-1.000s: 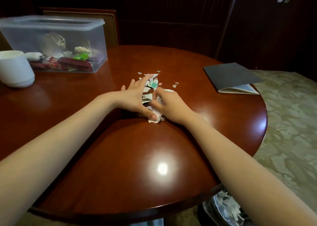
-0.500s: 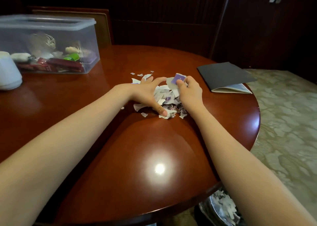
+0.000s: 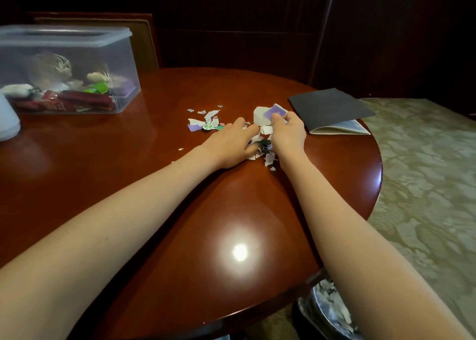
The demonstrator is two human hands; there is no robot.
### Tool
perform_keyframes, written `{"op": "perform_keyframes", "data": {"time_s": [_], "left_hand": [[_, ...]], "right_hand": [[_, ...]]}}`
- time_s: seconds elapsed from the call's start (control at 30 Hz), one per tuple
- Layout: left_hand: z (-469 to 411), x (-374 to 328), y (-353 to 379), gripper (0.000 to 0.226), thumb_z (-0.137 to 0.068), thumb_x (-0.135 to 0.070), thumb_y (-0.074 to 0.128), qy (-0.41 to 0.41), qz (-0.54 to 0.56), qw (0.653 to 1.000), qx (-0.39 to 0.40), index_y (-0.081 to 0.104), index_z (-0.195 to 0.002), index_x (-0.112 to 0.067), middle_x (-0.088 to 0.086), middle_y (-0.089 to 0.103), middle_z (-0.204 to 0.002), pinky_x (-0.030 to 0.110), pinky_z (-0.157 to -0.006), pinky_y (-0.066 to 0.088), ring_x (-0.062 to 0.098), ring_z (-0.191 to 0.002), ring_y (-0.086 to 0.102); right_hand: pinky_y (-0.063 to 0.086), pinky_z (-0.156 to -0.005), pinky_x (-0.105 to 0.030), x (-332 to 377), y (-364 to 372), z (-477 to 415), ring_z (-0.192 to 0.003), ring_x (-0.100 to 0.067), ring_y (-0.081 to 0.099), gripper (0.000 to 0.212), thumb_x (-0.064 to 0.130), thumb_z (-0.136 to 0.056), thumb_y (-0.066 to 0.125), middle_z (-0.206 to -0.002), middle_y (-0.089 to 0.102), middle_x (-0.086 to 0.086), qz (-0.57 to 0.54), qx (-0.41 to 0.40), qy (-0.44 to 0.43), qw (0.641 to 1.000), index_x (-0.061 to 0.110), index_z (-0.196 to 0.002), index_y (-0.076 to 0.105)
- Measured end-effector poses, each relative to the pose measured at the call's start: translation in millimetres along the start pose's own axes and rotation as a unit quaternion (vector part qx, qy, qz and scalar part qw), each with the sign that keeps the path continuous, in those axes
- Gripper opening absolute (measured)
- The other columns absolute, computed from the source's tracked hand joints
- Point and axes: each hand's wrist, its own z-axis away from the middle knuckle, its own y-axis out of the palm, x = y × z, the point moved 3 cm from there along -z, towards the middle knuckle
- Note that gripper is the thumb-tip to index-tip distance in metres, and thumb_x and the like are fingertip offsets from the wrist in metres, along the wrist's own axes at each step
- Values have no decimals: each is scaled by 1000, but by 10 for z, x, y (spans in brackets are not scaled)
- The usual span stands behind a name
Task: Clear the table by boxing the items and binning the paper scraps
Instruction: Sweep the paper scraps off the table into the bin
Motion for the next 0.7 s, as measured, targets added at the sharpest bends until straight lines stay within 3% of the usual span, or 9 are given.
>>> {"op": "perform_keyframes", "data": {"time_s": [0.13, 0.3, 0.47, 0.53, 0.63, 0.7], "left_hand": [[-28, 7, -65, 33, -100, -35, 33, -23, 13, 999, -18, 44, -120, -11, 11, 41, -108, 32, -66, 35, 24, -77, 46], [-112, 44, -193, 31, -101, -33, 31, -39, 34, 997, -64, 45, -119, -11, 4, 44, -99, 26, -70, 33, 15, -86, 44], [-121, 124, -309, 29, -101, -25, 30, -53, 119, 983, -129, 52, -114, -11, 11, 56, -91, 34, -69, 38, 27, -84, 53], [-130, 140, -334, 27, -101, -21, 30, -73, 167, 972, -145, 53, -105, -7, 10, 54, -81, 33, -64, 36, 23, -73, 49], [-156, 169, -354, 26, -99, -18, 31, -143, 226, 951, -157, 41, -76, -9, 0, 36, -66, 28, -55, 25, 15, -61, 32], [-182, 200, -343, 31, -97, -17, 33, -201, 313, 916, -154, 36, -66, -15, 0, 32, -63, 27, -56, 27, 15, -59, 31]], "right_hand": [[30, -52, -20, -4, -23, -19, -57, -8, 34, 33, 19, -99, 41, -69, 40, 4, -31, -10, 22, 999, 19, -66, 37], [28, -49, -20, -25, -76, -42, -56, -8, 32, 31, 18, -99, 40, -67, 37, 4, -118, -32, 83, 989, 19, -68, 38], [29, -44, -22, -59, -83, -60, -53, -10, 32, 36, 18, -98, 41, -65, 34, 4, -172, -36, 134, 975, 24, -64, 32], [30, -44, -22, -55, -85, -49, -53, -10, 31, 37, 18, -99, 41, -65, 33, 4, -183, -33, 143, 972, 24, -64, 31], [29, -45, -22, -43, -95, -27, -53, -10, 30, 35, 18, -99, 41, -65, 33, 3, -191, -28, 143, 971, 22, -65, 33], [29, -43, -21, -53, -96, -20, -53, -11, 29, 33, 18, -99, 41, -65, 34, 2, -195, -25, 150, 969, 20, -67, 36]]}}
